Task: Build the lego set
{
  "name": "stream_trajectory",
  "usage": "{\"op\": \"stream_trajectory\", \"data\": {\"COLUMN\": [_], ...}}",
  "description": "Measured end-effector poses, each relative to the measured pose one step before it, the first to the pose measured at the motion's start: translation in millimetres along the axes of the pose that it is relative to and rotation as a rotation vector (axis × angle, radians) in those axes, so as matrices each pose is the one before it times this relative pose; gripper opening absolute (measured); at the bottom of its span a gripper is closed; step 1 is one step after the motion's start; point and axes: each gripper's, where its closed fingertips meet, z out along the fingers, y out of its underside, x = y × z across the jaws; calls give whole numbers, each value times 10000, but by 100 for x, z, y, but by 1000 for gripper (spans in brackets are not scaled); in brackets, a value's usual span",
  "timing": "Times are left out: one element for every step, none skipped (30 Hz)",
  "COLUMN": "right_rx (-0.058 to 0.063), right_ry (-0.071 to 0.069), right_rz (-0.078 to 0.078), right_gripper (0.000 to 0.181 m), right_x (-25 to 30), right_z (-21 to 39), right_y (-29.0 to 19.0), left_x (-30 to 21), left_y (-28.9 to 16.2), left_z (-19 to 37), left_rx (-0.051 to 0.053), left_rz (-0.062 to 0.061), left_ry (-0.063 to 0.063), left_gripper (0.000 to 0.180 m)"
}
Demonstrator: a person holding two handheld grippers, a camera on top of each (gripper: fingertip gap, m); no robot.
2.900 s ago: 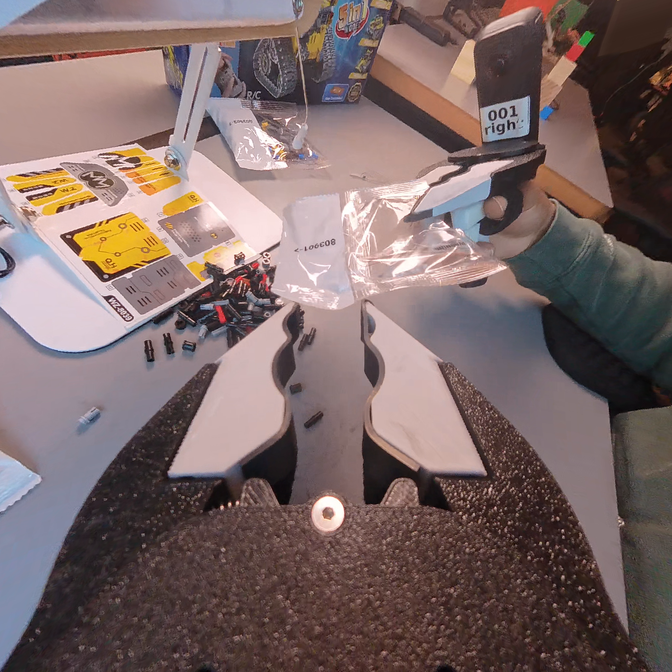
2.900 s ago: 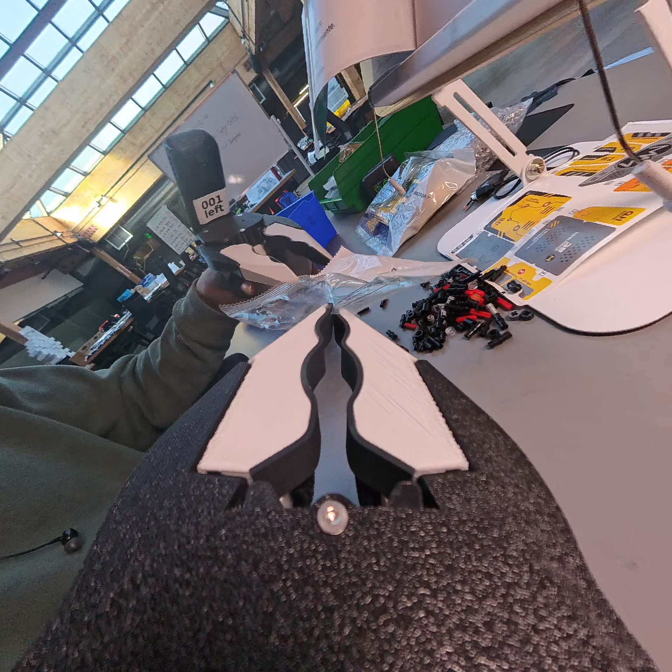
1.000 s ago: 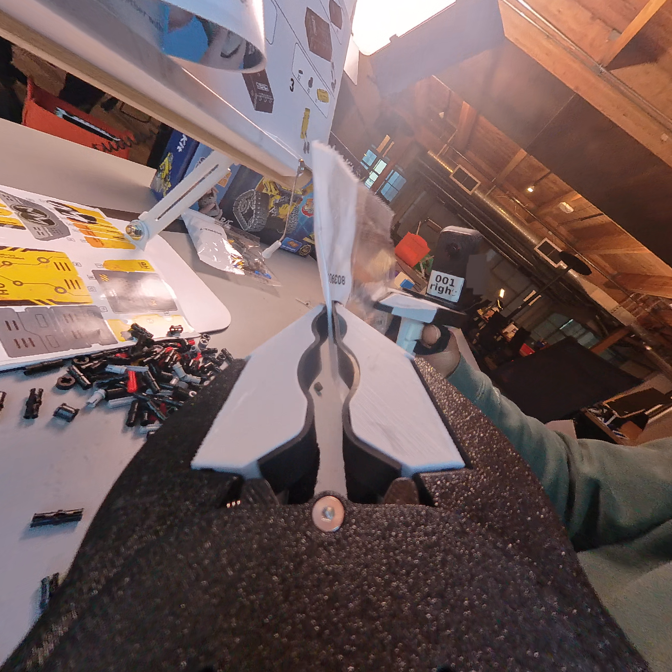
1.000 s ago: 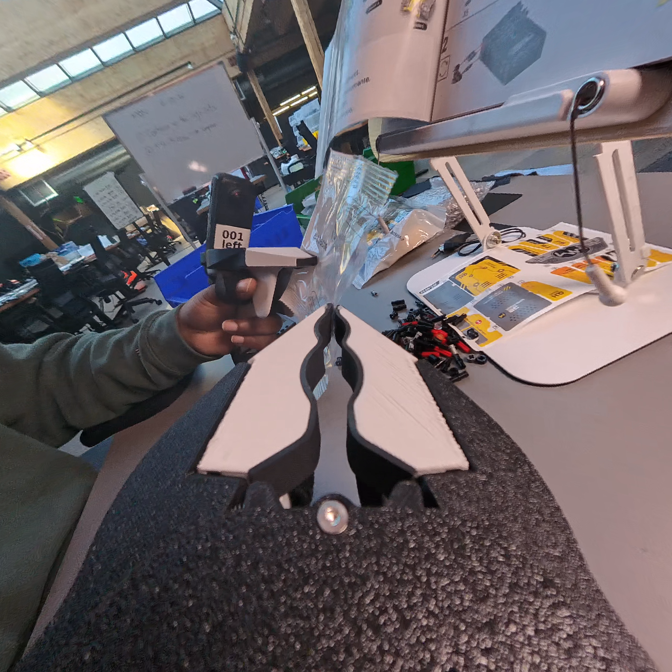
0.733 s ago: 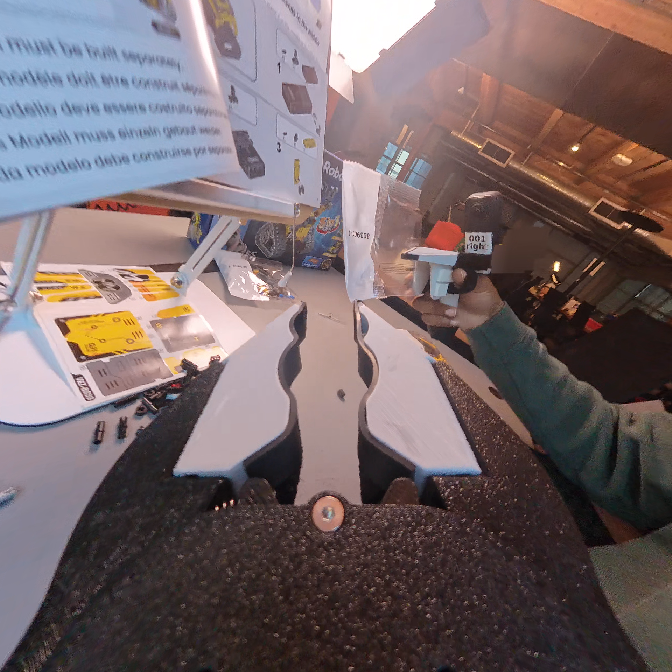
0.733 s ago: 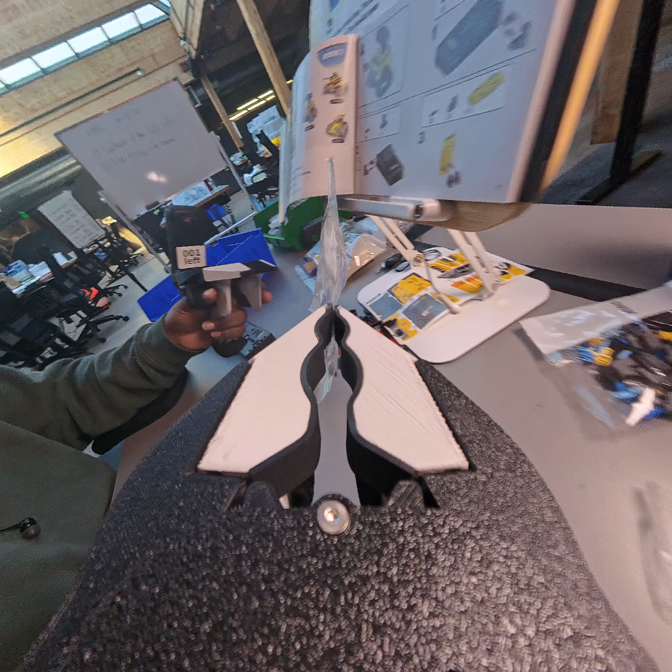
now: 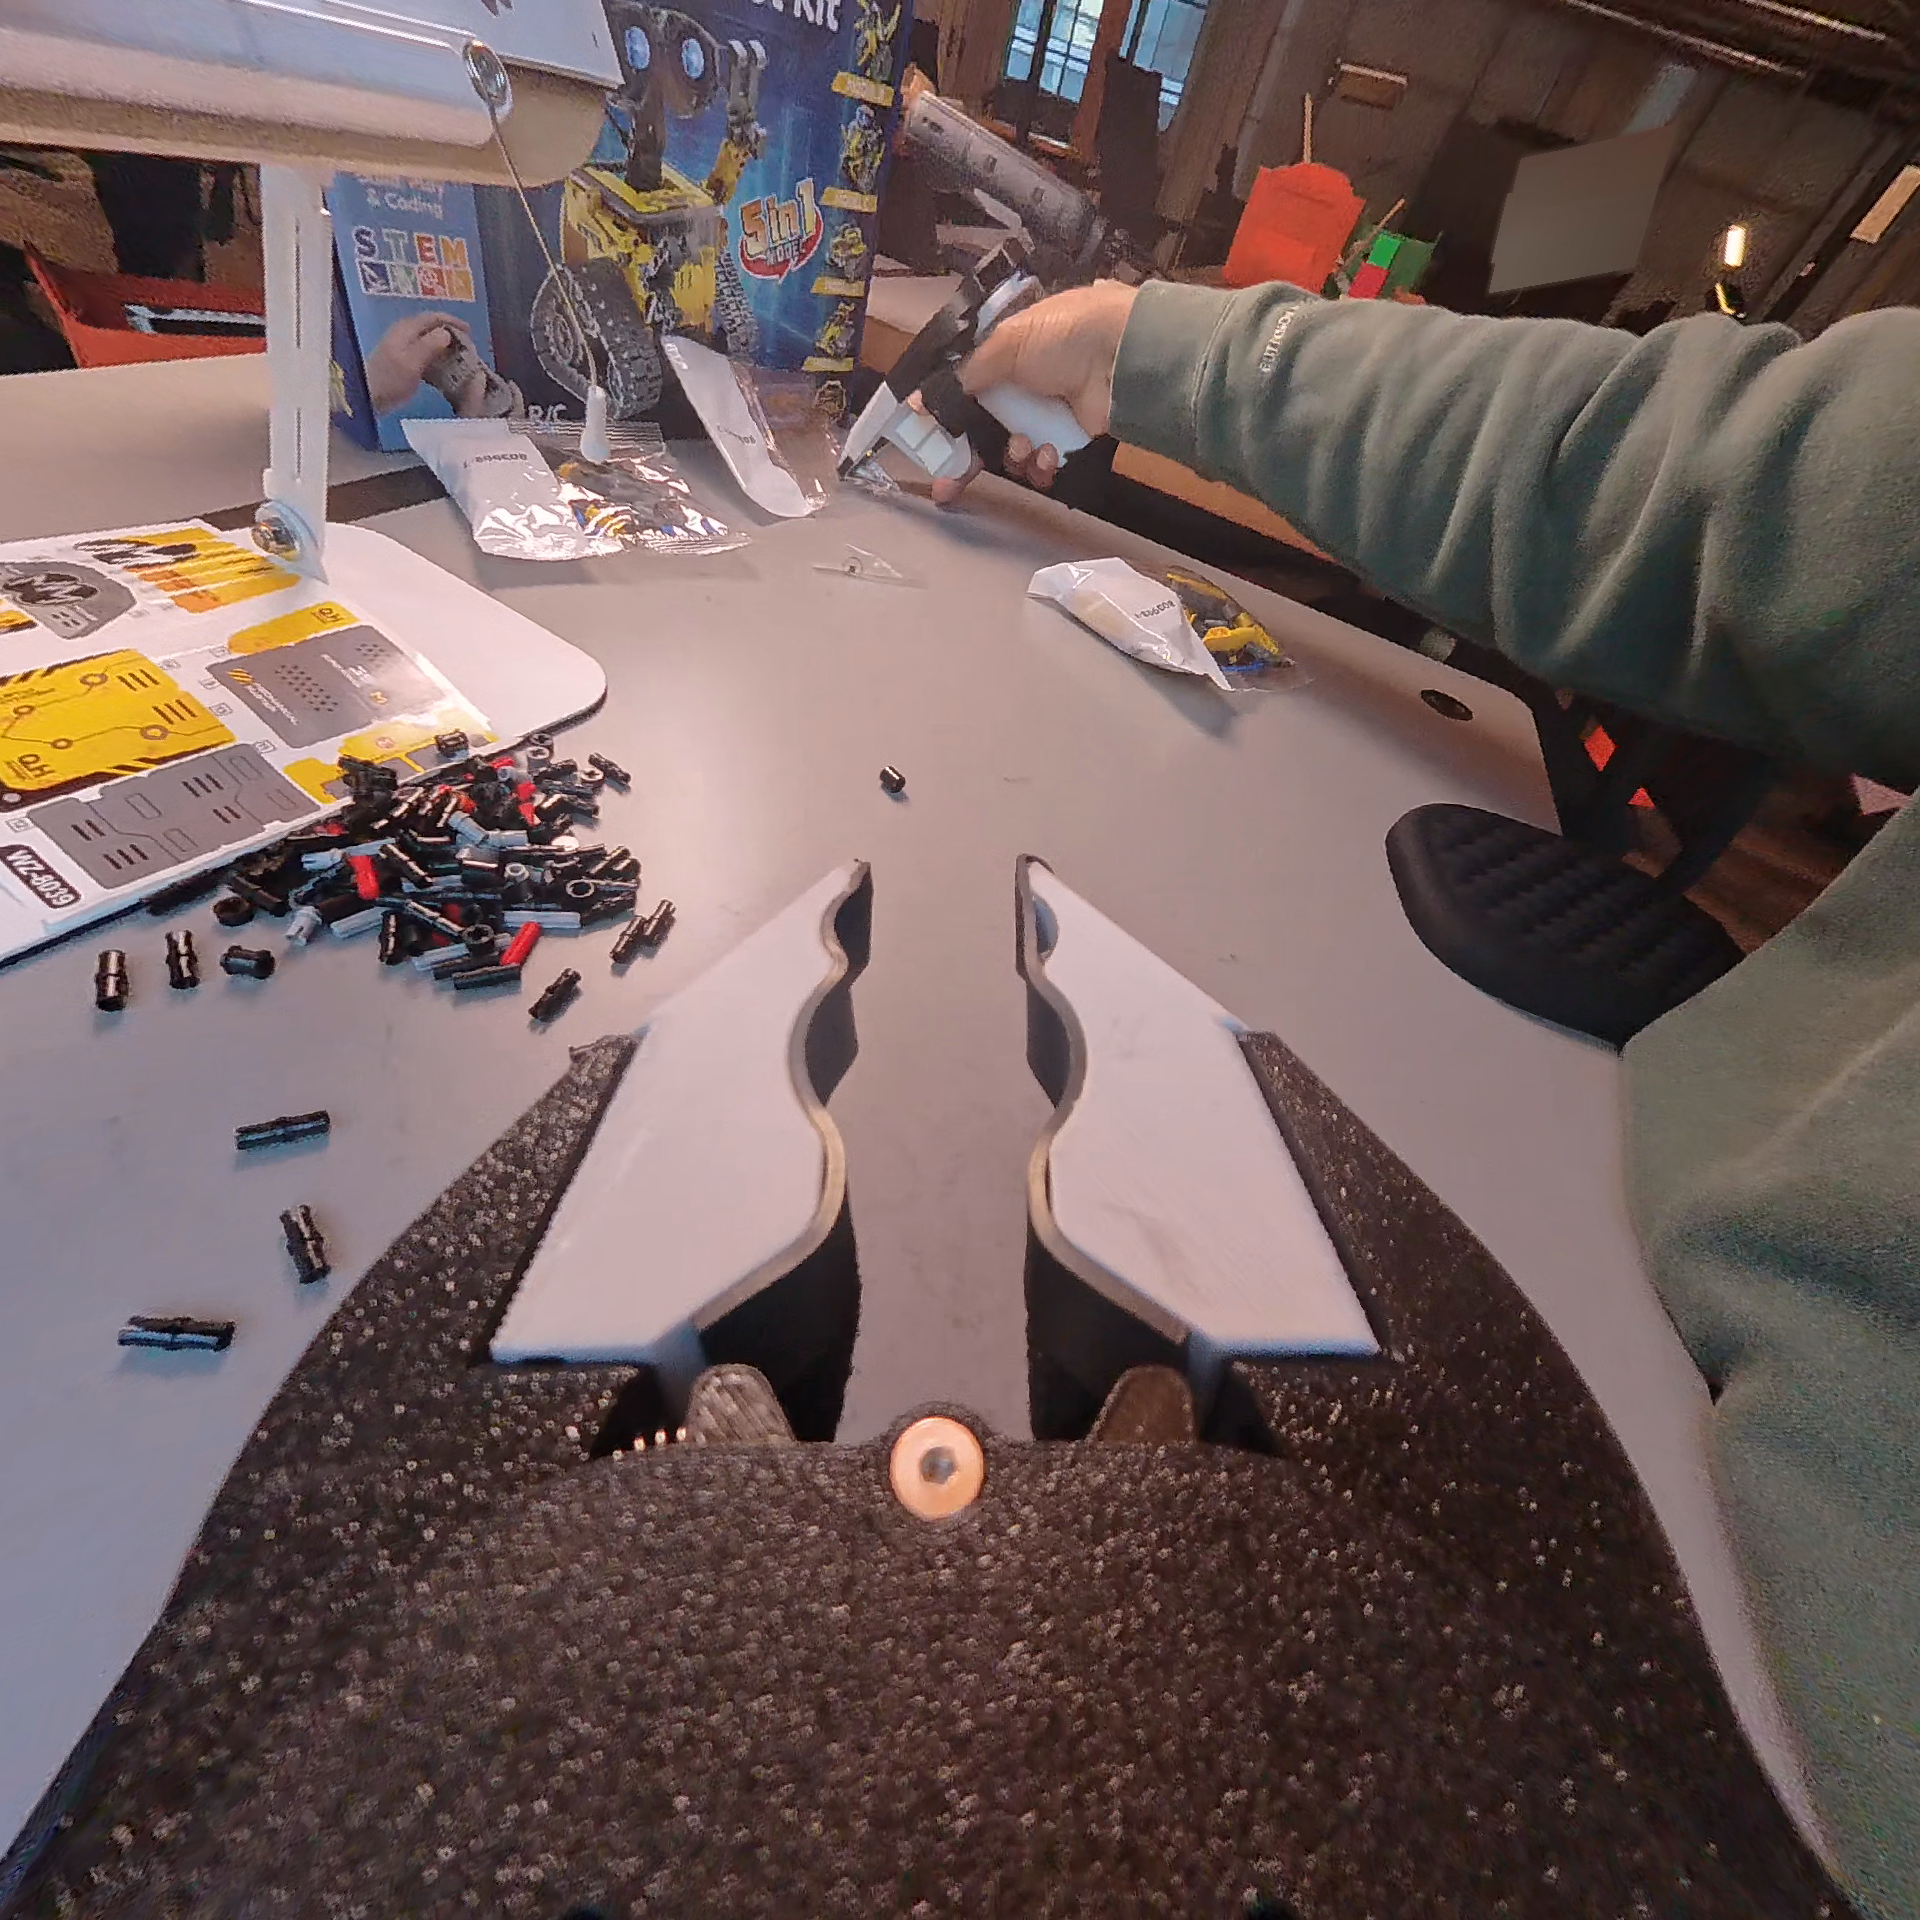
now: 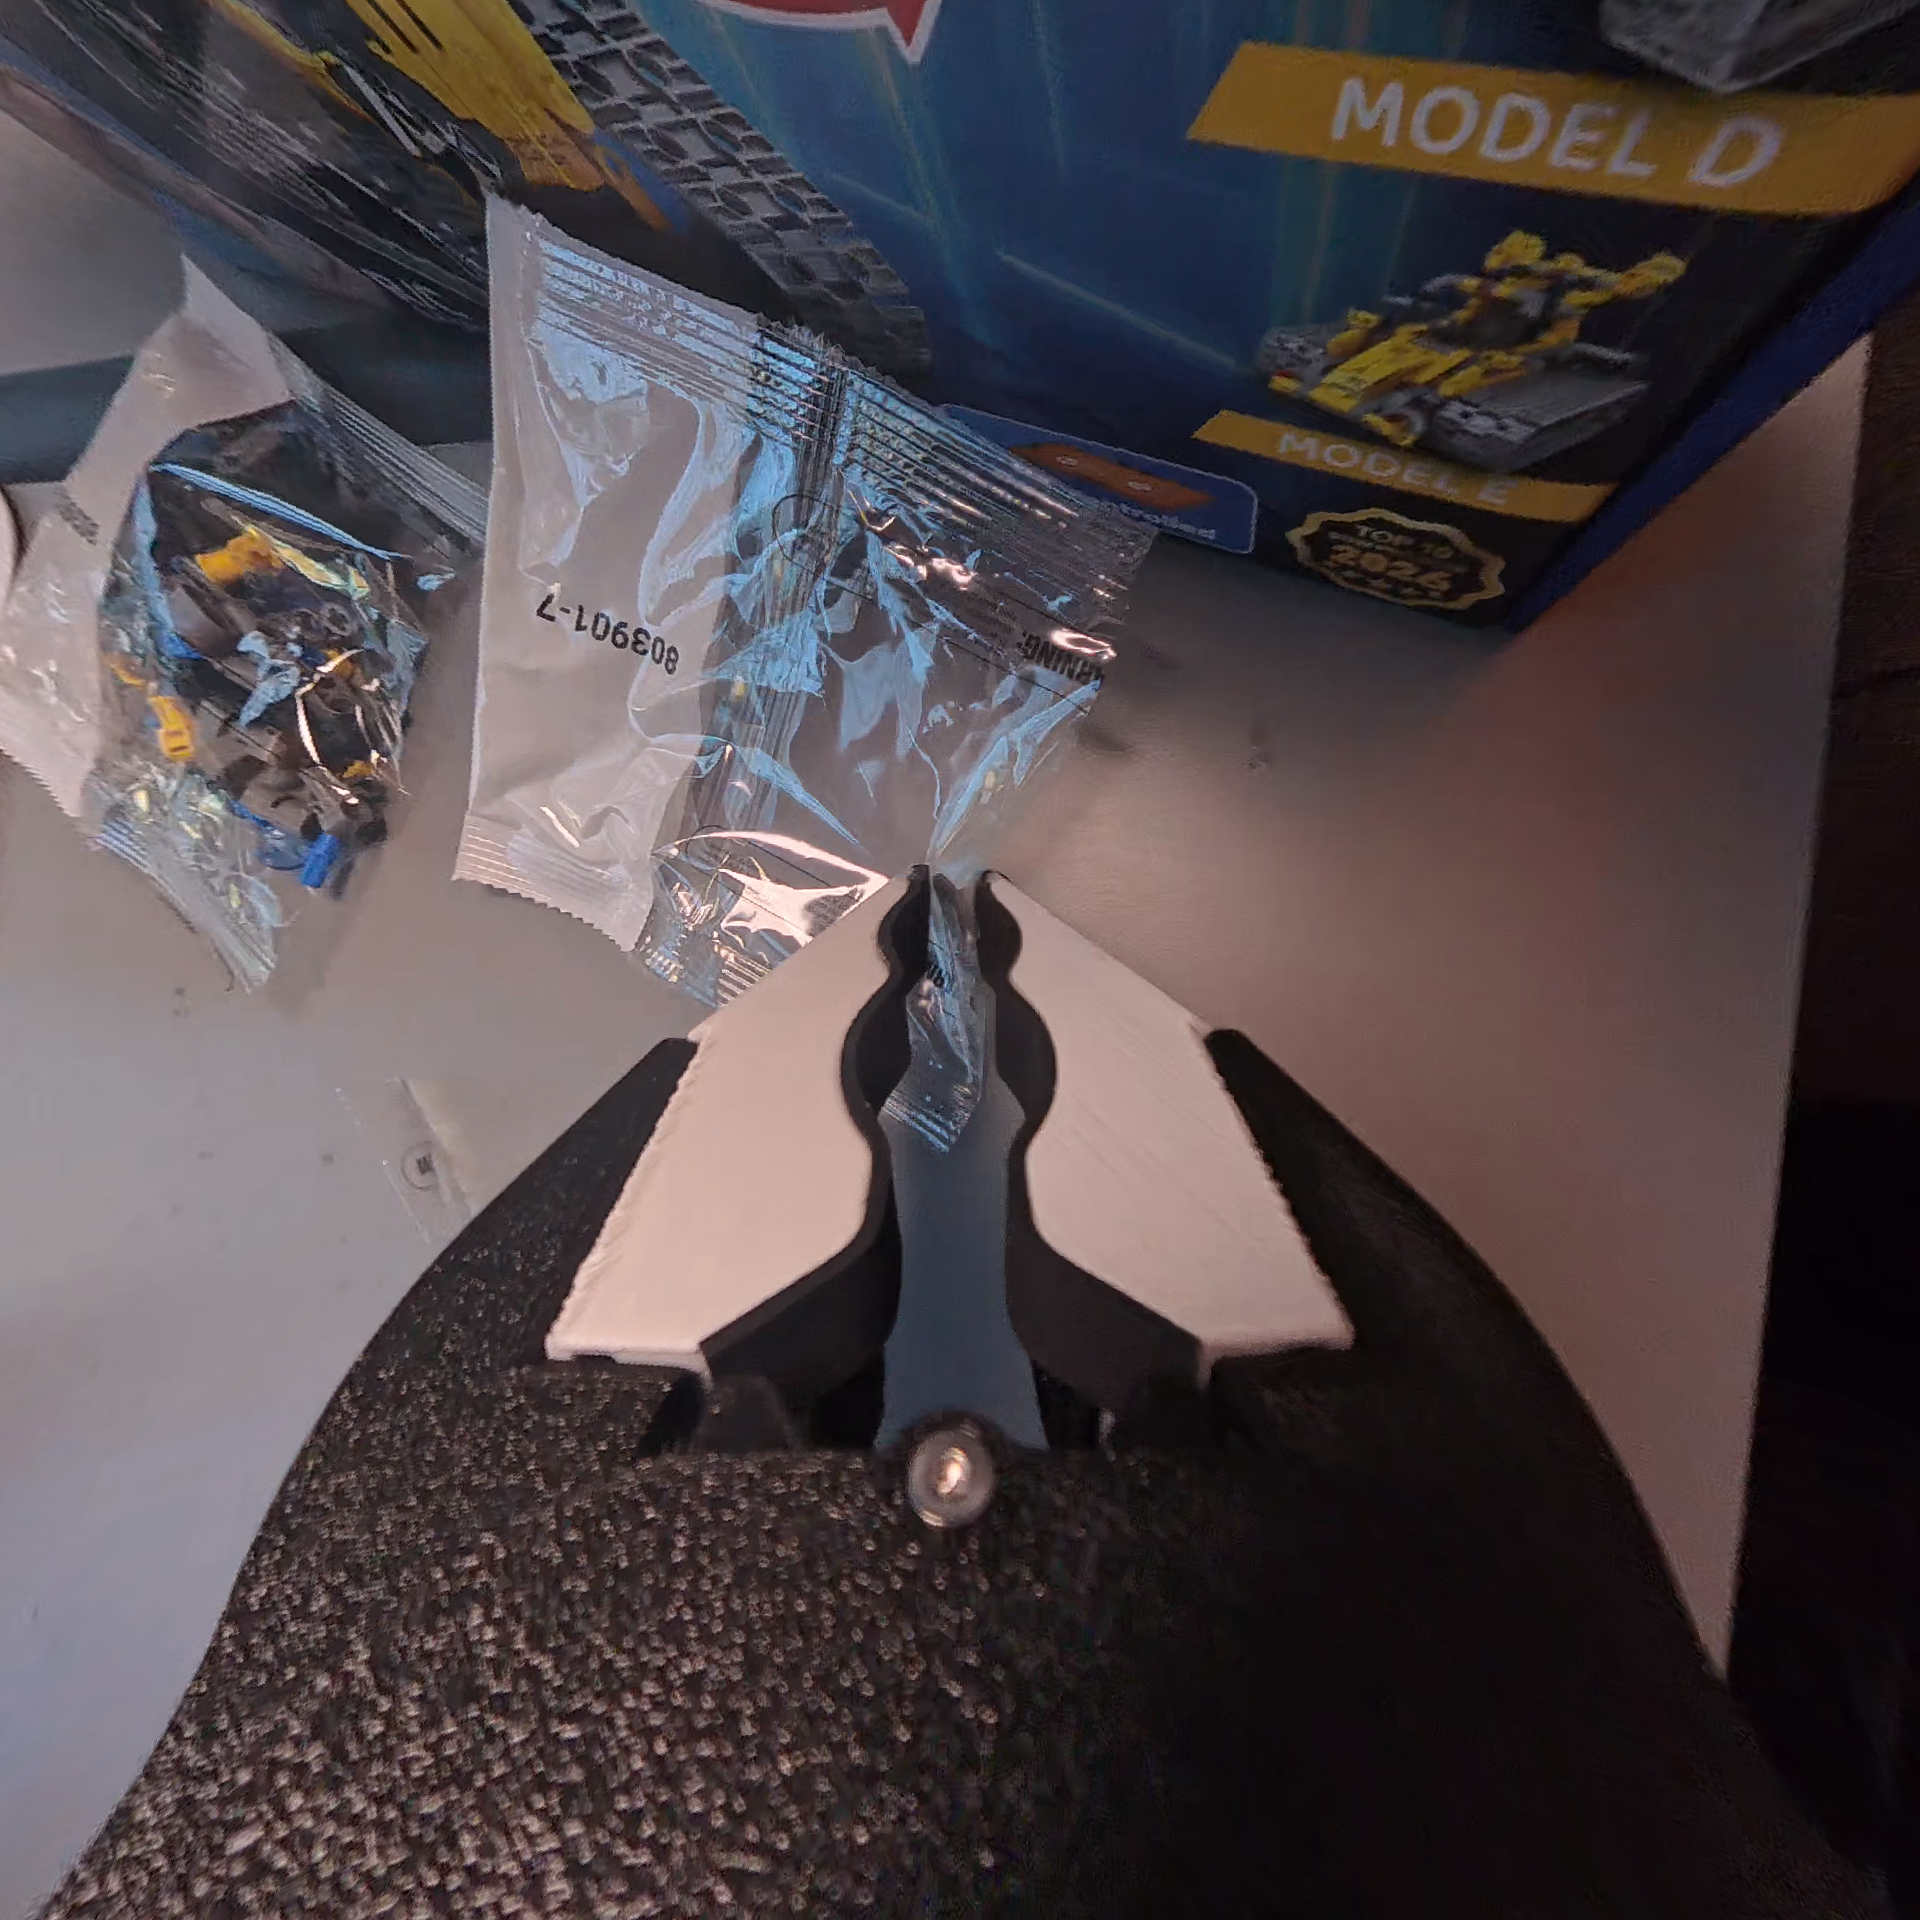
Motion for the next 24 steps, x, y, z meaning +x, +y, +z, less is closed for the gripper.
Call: {"op": "stream_trajectory", "data": {"right_rx": [-124, -126, -66, 44, 208, 383, 512, 680, 781, 642, 396, 159, -106, -375, -561, -613, -585, -454, -317, -251, -164, -70, -45, -25], "right_ry": [230, 173, 114, 73, 66, -13, -55, 99, 51, -164, -469, -754, -842, -847, -618, -163, 42, -3, -37, 5, 96, 68, -36, -112], "right_rz": [-176, -74, -54, -72, -52, -90, -173, -313, -553, -648, -624, -591, -551, -578, -650, -692, -634, -387, -68, 76, 81, 129, 213, 163], "right_gripper": [12, 18, 24, 30, 34, 38, 40, 40, 39, 37, 35, 34, 32, 31, 30, 30, 30, 30, 30, 28, 27, 25, 20, 10], "right_x": [339, 283, 236, 214, 219, 75, -118, -109, -495, -1095, -1759, -2373, -2618, -2649, -2247, -1437, -930, -744, -482, -132, 199, 273, 183, 62], "right_z": [-211, -235, -259, -299, -380, -470, -597, -776, -937, -931, -801, -583, -281, 64, 405, 629, 720, 750, 750, 717, 649, 543, 433, 289], "right_y": [78, 154, 103, -20, -242, -503, -702, -979, -1150, -975, -639, -266, 184, 649, 965, 1005, 897, 645, 421, 316, 212, 77, 8, -44], "left_x": [47, 45, 41, 33, -21, -105, -142, -131, -143, -232, -266, -205, -131, -104, -60, -63, -67, -23, -15, -45, -36, -43, -55, -45], "left_y": [213, 235, 252, 253, 225, 177, 134, 4, -88, -52, -52, -81, -112, -98, -94, -79, -58, -44, -27, -34, -53, -58, -60, -63], "left_z": [115, 112, 103, 97, 92, 68, 40, -4, -52, -81, -83, -96, -82, -82, -55, -59, -31, -26, -23, -25, -40, -49, -55, -58], "left_rx": [-13, -26, -42, -55, -50, -44, -40, 7, 50, 39, 41, 69, 95, 96, 80, 67, 53, 33, 25, 36, 45, 47, 50, 46], "left_rz": [19, 27, 39, 57, 82, 120, 148, 139, 155, 176, 146, 91, 32, -6, -3, 9, 6, 0, -10, -23, -36, -44, -42, -28], "left_ry": [68, 56, 43, 27, -24, -92, -142, -146, -161, -213, -224, -171, -113, -79, -52, -54, -58, -29, -8, -7, 0, 3, -7, -10], "left_gripper": [27, 27, 27, 27, 27, 27, 27, 28, 28, 28, 29, 29, 29, 29, 29, 29, 29, 29, 29, 29, 29, 29, 29, 29]}}
